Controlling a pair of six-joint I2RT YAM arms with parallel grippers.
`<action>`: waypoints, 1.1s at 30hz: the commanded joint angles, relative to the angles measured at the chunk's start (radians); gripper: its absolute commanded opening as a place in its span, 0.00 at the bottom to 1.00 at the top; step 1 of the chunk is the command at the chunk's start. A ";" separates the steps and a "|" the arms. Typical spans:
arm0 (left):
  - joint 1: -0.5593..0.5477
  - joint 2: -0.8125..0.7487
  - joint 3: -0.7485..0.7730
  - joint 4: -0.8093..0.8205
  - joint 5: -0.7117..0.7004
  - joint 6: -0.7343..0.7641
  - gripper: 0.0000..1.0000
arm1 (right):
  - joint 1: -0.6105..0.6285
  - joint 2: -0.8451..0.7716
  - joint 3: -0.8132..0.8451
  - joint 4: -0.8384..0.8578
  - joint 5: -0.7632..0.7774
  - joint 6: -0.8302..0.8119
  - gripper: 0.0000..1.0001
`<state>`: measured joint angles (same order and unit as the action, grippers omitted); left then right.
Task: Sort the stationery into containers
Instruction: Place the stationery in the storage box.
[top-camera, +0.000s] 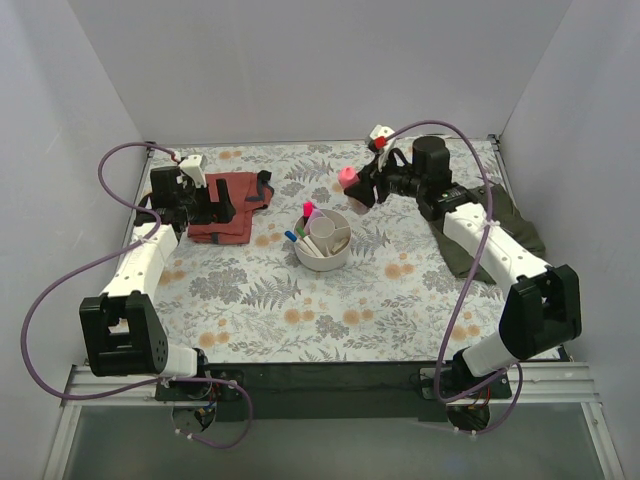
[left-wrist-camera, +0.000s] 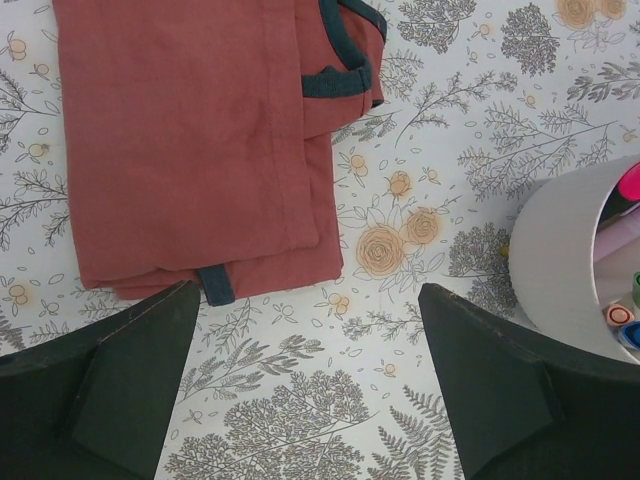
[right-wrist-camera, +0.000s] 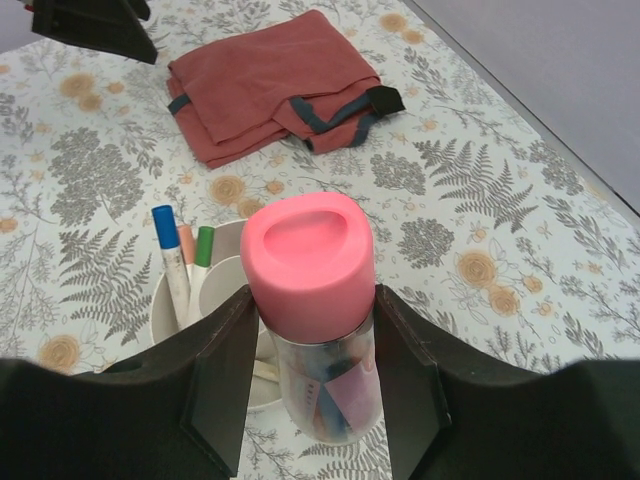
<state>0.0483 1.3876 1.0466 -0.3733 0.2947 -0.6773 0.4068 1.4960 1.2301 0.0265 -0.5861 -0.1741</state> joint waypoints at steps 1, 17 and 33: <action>-0.001 -0.022 0.012 0.008 0.001 0.053 0.93 | 0.020 -0.007 -0.011 0.116 -0.078 -0.011 0.01; -0.001 -0.024 0.004 -0.029 -0.009 0.081 0.93 | 0.104 0.098 -0.034 0.352 -0.121 0.165 0.01; -0.001 -0.027 -0.007 -0.033 -0.020 0.081 0.93 | 0.184 0.168 -0.055 0.477 -0.103 0.237 0.01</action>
<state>0.0483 1.3861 1.0405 -0.3996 0.2863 -0.6083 0.5907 1.6535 1.1648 0.4049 -0.6876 0.0486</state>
